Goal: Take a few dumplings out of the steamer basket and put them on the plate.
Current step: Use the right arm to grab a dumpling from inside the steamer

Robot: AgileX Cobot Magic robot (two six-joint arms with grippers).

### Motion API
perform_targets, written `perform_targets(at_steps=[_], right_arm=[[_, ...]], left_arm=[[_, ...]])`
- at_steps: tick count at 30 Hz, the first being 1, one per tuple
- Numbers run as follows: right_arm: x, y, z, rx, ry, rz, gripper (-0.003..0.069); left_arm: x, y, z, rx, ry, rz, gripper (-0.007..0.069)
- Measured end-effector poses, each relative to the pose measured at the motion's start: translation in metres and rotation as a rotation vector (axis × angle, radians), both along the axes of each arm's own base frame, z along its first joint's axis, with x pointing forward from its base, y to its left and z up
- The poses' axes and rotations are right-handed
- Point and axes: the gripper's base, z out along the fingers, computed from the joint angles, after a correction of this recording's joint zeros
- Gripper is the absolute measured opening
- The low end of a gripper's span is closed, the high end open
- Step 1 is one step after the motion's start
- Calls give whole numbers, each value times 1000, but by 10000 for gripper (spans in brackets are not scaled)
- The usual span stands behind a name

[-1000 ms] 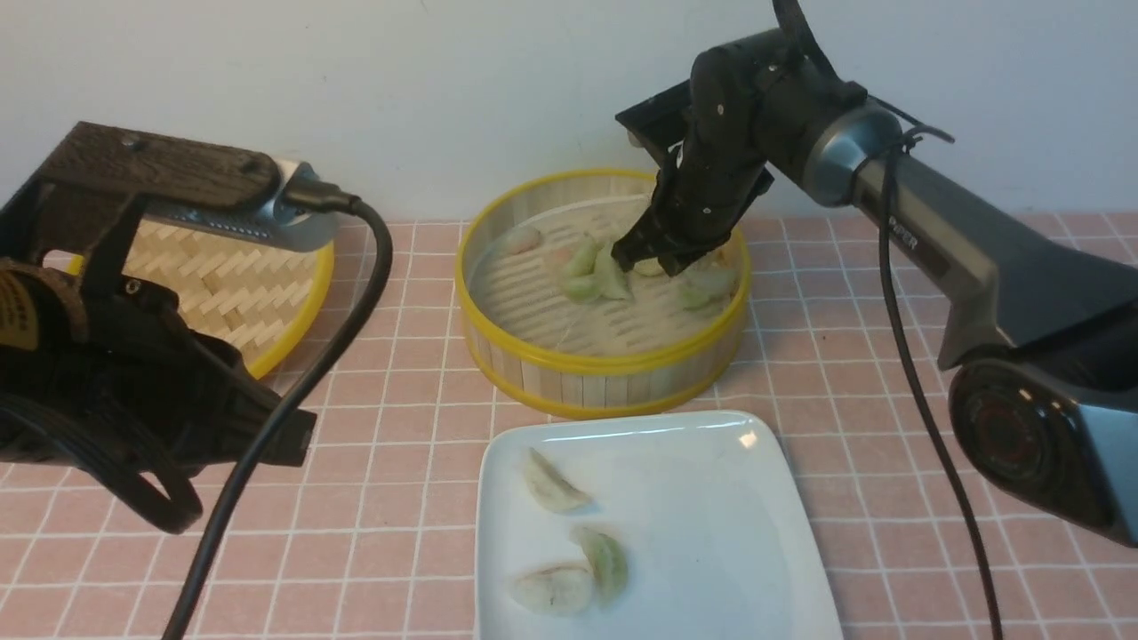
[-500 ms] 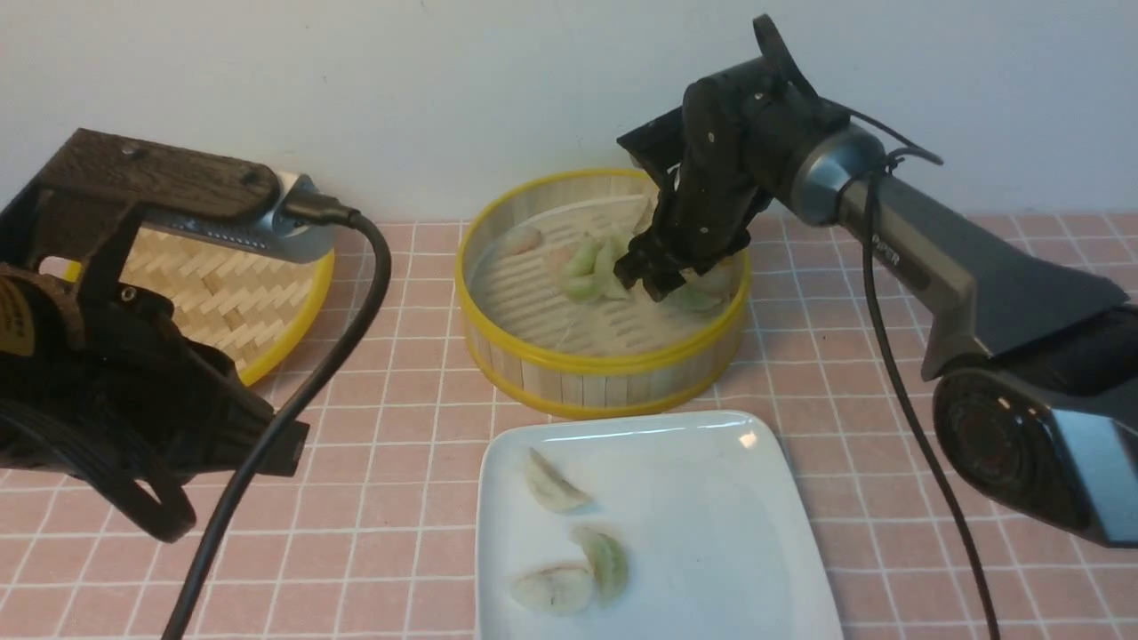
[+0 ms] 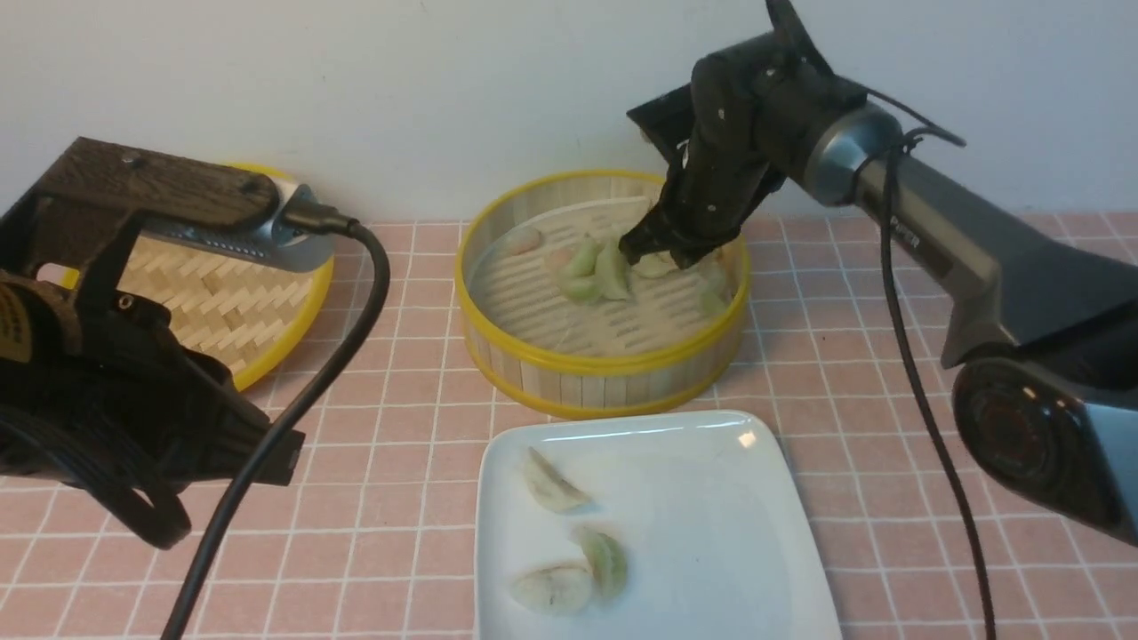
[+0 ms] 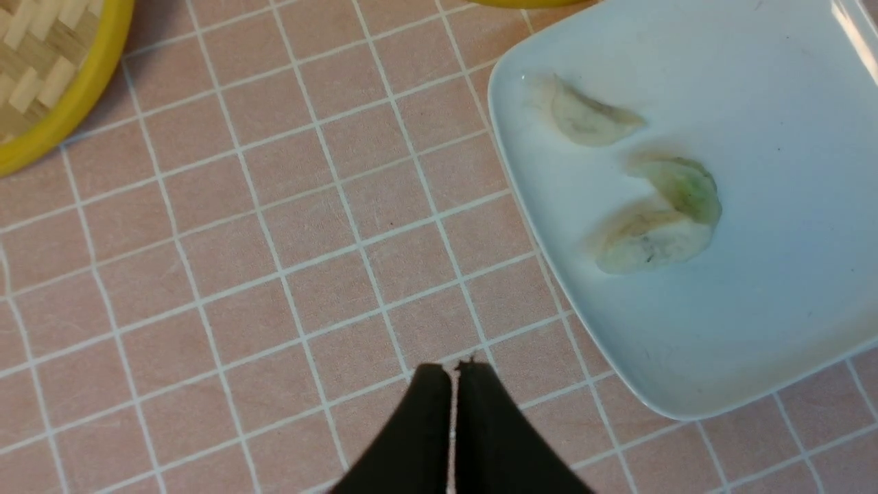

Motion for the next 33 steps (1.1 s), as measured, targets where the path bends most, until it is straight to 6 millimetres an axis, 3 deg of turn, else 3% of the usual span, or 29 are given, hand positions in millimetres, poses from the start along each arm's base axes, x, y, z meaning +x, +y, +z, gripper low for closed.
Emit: perform_targets(at_steps=[3, 10, 15, 17, 20, 23, 30, 33], right_arm=[[-4, 1, 15, 37, -14, 1, -13], [-5, 2, 15, 76, 6, -41, 14], [-11, -3, -1, 24, 65, -54, 150], [-14, -6, -18, -17, 112, -61, 260], [-14, -7, -29, -35, 134, -68, 341], [-12, -7, -33, -31, 119, -93, 427], [-7, -10, -40, -15, 125, -129, 443], [-6, -12, -42, -11, 129, -132, 411]], left_arm=[[0, 0, 0, 0, 0, 0, -6], [0, 1, 0, 8, -1, 0, -6], [0, 3, -1, 33, 2, 2, -6], [-1, 4, -1, 49, 9, 3, -6], [0, 5, -1, 58, 5, 3, -6], [0, 5, -1, 59, 3, 3, -6], [0, 5, -1, 59, 2, 3, -6], [0, 5, -1, 59, 2, 3, -6]])
